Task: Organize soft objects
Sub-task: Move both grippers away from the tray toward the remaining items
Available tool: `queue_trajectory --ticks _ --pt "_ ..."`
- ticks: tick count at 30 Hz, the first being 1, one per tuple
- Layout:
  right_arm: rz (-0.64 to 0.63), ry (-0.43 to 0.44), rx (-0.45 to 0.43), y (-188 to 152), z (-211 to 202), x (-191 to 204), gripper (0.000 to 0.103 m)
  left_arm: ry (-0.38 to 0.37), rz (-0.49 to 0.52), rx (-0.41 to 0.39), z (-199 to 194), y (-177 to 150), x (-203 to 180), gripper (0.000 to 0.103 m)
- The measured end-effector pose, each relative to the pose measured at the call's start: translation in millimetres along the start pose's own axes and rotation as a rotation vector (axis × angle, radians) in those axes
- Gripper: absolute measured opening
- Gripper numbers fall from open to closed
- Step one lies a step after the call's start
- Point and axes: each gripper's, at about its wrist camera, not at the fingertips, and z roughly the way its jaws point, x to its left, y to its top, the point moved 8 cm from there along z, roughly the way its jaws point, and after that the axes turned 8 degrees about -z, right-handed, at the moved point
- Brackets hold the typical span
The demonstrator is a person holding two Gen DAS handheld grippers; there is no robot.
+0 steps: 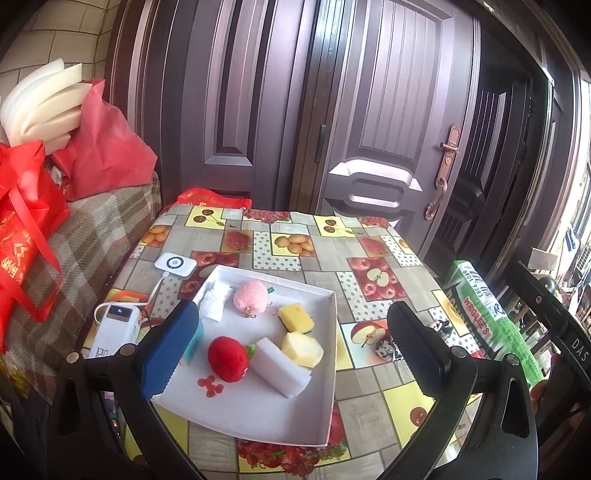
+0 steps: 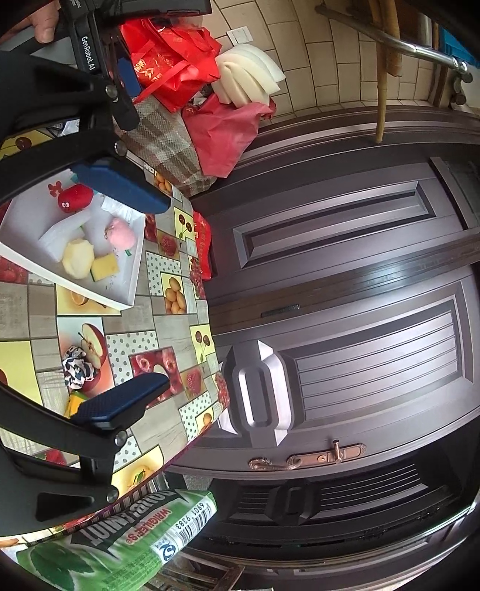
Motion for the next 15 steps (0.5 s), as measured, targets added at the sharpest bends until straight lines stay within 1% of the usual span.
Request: queue_trajectory --ticks 8,15 --pt "0.012 -0.018 0.005 -1.1 -4.8 -20.9 0.088 -0.005 0.004 0.011 5.3 -6.6 -20.9 0.103" --pt "0.021 -0.037 0.006 -0.1 -10.3 -53.1 0.088 -0.013 0.006 0.028 17.2 -14.0 -46.4 0.103"
